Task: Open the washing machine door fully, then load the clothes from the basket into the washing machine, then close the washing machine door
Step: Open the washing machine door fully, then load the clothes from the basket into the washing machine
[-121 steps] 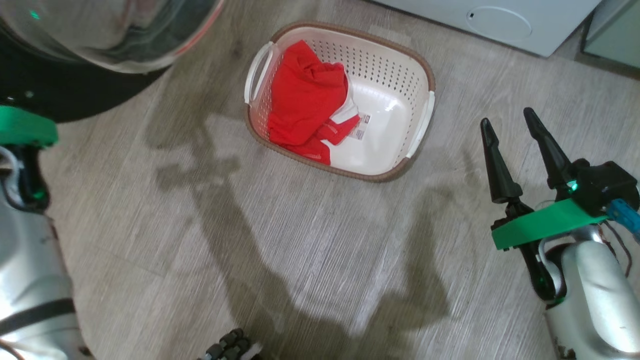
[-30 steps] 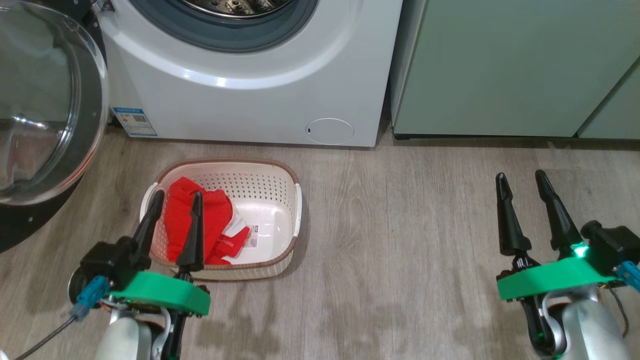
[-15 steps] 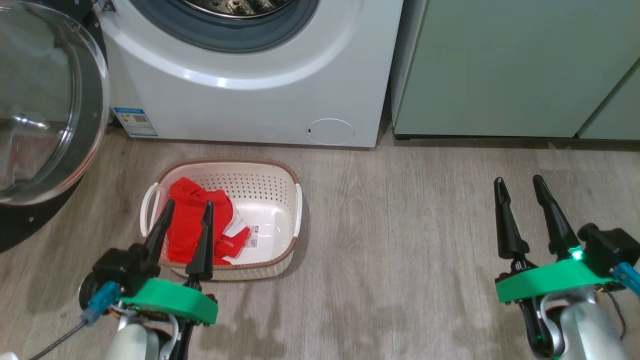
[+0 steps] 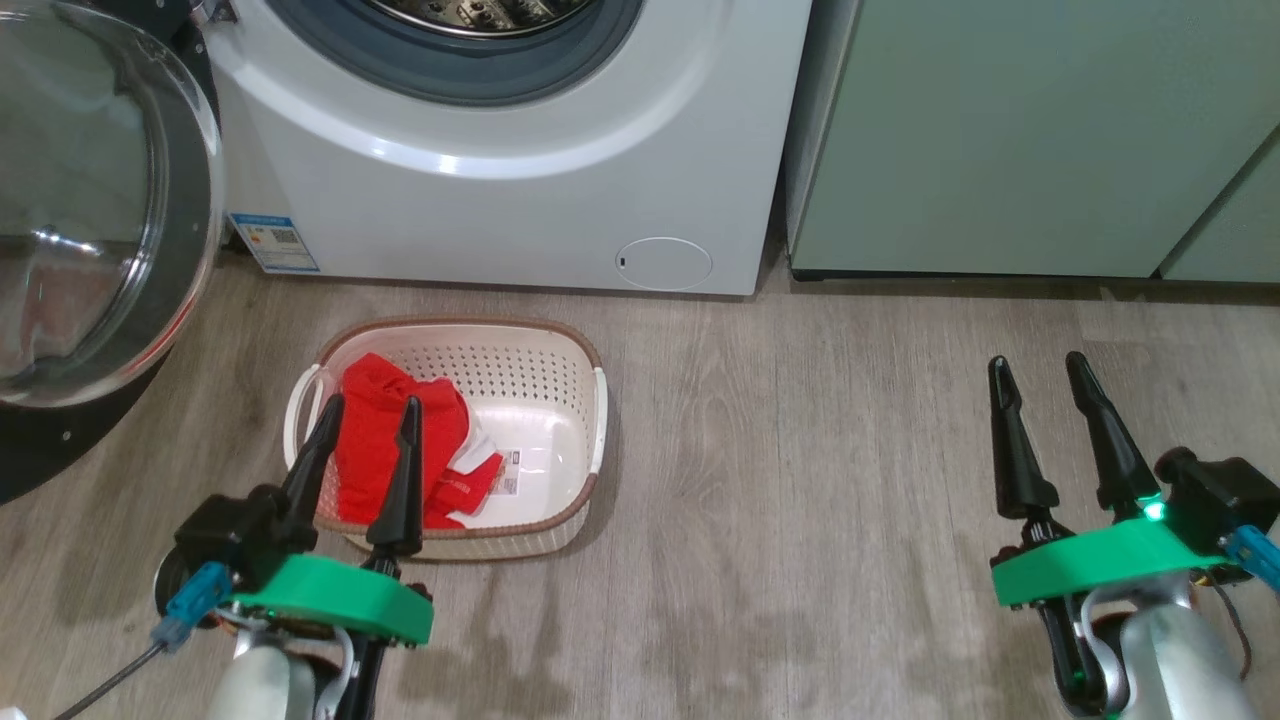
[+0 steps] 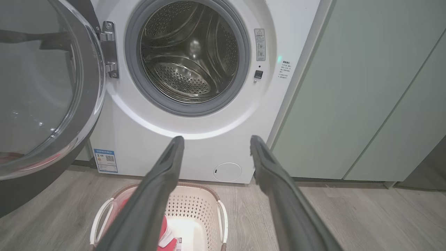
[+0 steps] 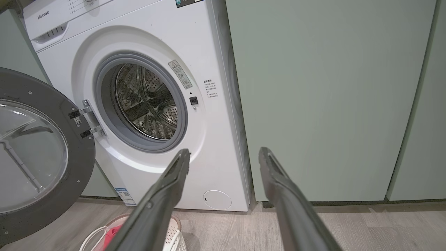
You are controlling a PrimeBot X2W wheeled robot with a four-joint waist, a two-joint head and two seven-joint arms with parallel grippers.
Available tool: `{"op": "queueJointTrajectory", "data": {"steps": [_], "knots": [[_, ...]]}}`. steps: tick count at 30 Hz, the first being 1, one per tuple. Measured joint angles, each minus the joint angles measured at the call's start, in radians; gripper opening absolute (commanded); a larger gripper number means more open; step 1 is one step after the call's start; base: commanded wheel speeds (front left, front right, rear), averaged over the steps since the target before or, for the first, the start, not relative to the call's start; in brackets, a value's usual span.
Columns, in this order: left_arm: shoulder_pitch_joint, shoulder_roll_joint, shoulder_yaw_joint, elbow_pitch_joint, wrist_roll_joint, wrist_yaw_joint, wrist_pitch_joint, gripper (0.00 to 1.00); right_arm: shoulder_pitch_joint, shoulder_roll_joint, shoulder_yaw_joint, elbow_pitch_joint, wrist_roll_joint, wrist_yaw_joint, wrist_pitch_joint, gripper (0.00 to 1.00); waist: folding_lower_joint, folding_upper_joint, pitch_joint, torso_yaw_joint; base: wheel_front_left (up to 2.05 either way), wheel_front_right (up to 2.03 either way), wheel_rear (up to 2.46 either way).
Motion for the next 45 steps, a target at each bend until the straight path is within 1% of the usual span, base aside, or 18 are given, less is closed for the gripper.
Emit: {"op": "queueJointTrajectory", "data": {"steps": [6, 8, 11, 16, 17, 22, 25, 26, 33, 45], "knots": [[0.000, 0.000, 0.000, -0.017, 0.000, 0.000, 0.000, 1.00, 0.000, 0.000, 0.000, 0.001, 0.000, 0.000, 0.000, 1.00, 0.0000, 0.0000, 0.001, 0.000, 0.00, 0.00, 0.00], [0.000, 0.000, 0.000, -0.032, -0.022, -0.006, 0.000, 1.00, 0.000, 0.000, 0.000, 0.001, 0.000, 0.000, 0.000, 1.00, 0.0000, 0.0000, 0.001, 0.000, 0.00, 0.00, 0.00], [0.000, 0.000, 0.000, -0.036, -0.024, -0.010, 0.000, 1.00, 0.000, 0.000, 0.000, 0.001, 0.000, 0.000, 0.000, 1.00, 0.0000, 0.0000, 0.003, 0.000, 0.60, -0.60, 0.00], [0.001, 0.000, 0.001, -0.038, -0.023, -0.013, 0.000, 1.00, 0.000, 0.000, 0.000, 0.006, 0.000, 0.000, 0.000, 1.00, 0.0000, 0.0000, 0.006, 0.002, 1.14, -1.14, 0.00], [0.001, 0.000, 0.002, -0.038, -0.023, -0.018, 0.000, 1.00, 0.000, 0.000, 0.000, 0.006, 0.000, 0.000, 0.000, 1.00, 0.0000, 0.0000, 0.007, 0.003, 1.55, -1.55, 0.00], [0.001, 0.000, 0.003, -0.038, -0.023, -0.018, 0.000, 1.00, 0.000, 0.001, 0.000, 0.006, 0.000, 0.000, 0.000, 1.00, 0.0000, 0.0000, 0.009, 0.008, 1.94, -1.94, 0.00], [0.000, 0.000, 0.006, -0.037, 0.002, -0.015, 0.000, 1.00, 0.000, 0.001, 0.000, 0.006, 0.000, 0.000, 0.000, 1.00, 0.0000, 0.0000, 0.010, 0.012, 1.87, -1.87, 0.00], [0.000, 0.000, 0.006, -0.036, 0.001, -0.007, 0.000, 1.00, -0.001, 0.002, 0.001, 0.007, 0.000, 0.000, 0.000, 1.00, 0.0001, 0.0000, 0.010, 0.013, 1.74, -1.74, 0.00], [0.000, 0.000, 0.005, -0.028, 0.002, -0.007, 0.000, 1.00, -0.002, 0.002, 0.007, 0.012, 0.000, 0.000, 0.000, 1.00, 0.0001, 0.0000, 0.006, 0.019, 1.19, -1.19, 0.00], [0.001, 0.000, 0.000, -0.013, 0.012, 0.010, 0.000, 1.00, -0.006, 0.003, 0.014, 0.017, 0.000, 0.000, 0.000, 1.00, 0.0000, 0.0000, 0.001, 0.020, 0.10, -0.10, 0.00]]}}
